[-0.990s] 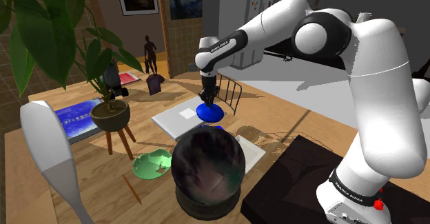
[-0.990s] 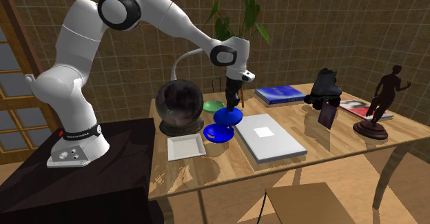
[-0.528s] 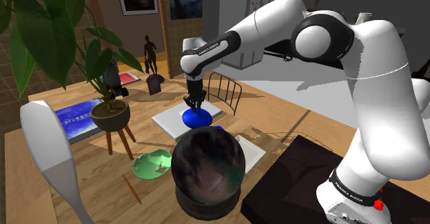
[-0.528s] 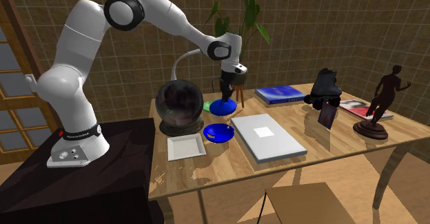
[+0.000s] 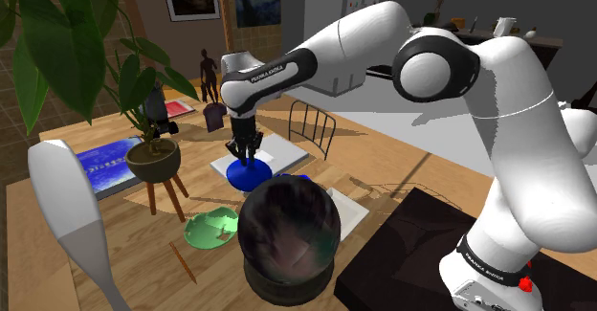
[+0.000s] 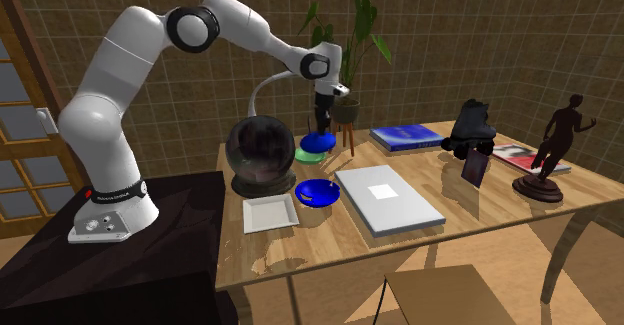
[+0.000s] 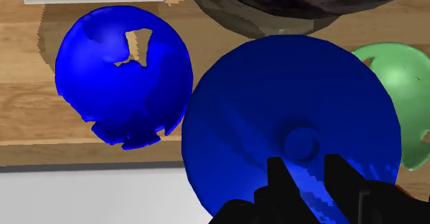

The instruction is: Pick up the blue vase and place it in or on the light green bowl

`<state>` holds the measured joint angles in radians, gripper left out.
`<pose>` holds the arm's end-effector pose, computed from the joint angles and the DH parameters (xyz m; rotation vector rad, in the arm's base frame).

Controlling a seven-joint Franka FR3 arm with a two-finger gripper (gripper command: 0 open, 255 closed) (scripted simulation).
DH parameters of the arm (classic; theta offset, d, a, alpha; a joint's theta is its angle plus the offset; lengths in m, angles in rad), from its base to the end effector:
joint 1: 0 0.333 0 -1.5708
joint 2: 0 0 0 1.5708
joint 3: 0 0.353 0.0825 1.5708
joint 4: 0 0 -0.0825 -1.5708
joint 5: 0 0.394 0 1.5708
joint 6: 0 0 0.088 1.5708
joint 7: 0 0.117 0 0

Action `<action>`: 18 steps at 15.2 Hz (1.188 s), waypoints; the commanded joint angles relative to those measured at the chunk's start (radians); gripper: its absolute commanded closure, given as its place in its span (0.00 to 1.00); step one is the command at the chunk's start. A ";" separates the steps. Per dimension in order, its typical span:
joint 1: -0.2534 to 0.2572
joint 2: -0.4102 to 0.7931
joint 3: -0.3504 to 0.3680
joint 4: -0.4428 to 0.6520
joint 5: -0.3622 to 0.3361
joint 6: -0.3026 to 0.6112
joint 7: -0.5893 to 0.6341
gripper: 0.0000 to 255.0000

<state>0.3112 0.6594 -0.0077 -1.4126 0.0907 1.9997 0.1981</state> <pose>0.7098 0.2301 0.3217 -3.0809 -0.1019 0.1371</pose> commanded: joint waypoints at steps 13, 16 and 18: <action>0.180 0.368 0.035 0.673 -0.023 -0.287 0.231 1.00; 0.180 0.368 0.035 0.633 -0.023 -0.247 0.229 1.00; 0.180 0.372 0.035 0.613 -0.022 -0.223 0.227 1.00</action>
<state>0.4900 1.0298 0.0269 -0.7906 0.0682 1.7651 0.4244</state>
